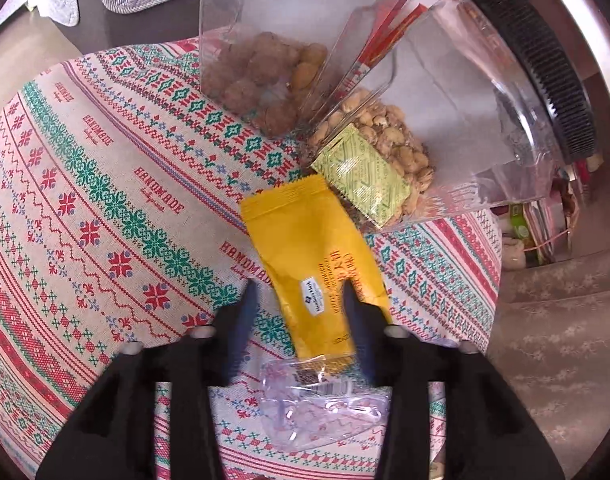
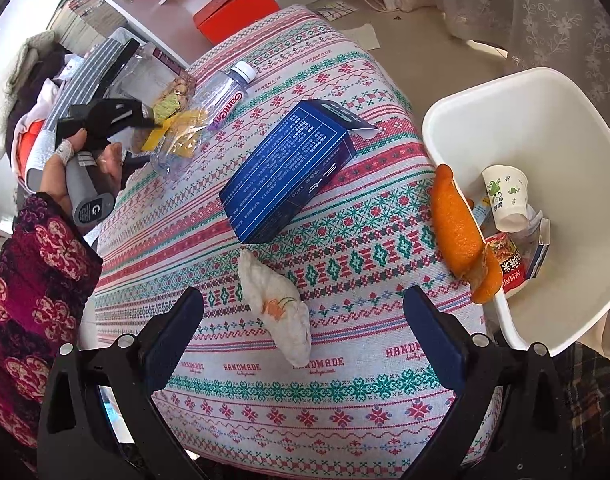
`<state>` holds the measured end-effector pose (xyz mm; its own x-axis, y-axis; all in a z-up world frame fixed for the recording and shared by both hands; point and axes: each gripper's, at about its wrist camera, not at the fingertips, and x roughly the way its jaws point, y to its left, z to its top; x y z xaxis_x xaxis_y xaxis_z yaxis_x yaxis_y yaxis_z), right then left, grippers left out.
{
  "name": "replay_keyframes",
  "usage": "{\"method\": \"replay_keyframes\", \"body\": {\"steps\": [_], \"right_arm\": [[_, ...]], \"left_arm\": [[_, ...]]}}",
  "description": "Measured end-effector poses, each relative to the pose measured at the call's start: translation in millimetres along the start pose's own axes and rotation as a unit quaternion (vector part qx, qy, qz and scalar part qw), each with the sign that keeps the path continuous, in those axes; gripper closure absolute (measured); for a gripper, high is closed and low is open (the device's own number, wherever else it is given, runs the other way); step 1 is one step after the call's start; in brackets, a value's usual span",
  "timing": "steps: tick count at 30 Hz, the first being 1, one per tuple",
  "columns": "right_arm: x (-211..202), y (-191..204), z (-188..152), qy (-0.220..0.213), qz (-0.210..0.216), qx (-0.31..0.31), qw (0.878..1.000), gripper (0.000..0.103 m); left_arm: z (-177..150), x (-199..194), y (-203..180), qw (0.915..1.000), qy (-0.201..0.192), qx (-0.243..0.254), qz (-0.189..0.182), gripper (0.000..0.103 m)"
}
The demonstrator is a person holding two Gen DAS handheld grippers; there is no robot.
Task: Collect trash
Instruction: 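Move the left tool to the yellow snack bag and grasp it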
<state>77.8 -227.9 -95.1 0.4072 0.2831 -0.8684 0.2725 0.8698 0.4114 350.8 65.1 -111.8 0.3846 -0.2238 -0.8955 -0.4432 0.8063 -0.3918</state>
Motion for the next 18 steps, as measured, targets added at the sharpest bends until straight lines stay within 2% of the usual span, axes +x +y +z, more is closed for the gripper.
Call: {"method": "replay_keyframes", "body": {"steps": [1, 4, 6, 9, 11, 14, 16, 17, 18], "right_arm": [[0, 0, 0, 0.001, 0.0, 0.0, 1.0, 0.007], [0, -4, 1, 0.002, -0.001, 0.003, 1.0, 0.007], [0, -6, 2, 0.001, -0.004, 0.006, 1.0, 0.007], [2, -9, 4, 0.005, -0.004, 0.012, 1.0, 0.007], [4, -9, 3, 0.011, -0.002, 0.015, 1.0, 0.007], [3, -7, 3, 0.011, -0.001, 0.011, 1.0, 0.007], [0, -4, 3, 0.005, 0.0, 0.007, 1.0, 0.007], [-1, -3, 3, 0.003, 0.002, 0.006, 1.0, 0.007], [-2, 0, 3, 0.001, 0.004, 0.004, 1.0, 0.007]], "left_arm": [[0, -3, -3, 0.9999, -0.009, -0.009, 0.003, 0.02], [2, 0, -16, 0.9996, -0.023, -0.013, 0.014, 0.02], [-2, 12, -24, 0.9989, -0.018, -0.017, 0.04, 0.02], [-10, 32, -31, 0.9983, -0.001, -0.028, 0.051, 0.02], [-8, 40, -36, 0.9969, 0.0, -0.011, 0.078, 0.022], [-9, 46, -48, 0.9916, 0.005, 0.04, 0.123, 0.032], [-7, 44, -46, 0.9908, 0.013, 0.059, 0.121, 0.045], [-5, 41, -41, 0.991, 0.015, 0.063, 0.117, 0.057], [-3, 36, -33, 0.9918, 0.019, 0.065, 0.108, 0.064]]}}
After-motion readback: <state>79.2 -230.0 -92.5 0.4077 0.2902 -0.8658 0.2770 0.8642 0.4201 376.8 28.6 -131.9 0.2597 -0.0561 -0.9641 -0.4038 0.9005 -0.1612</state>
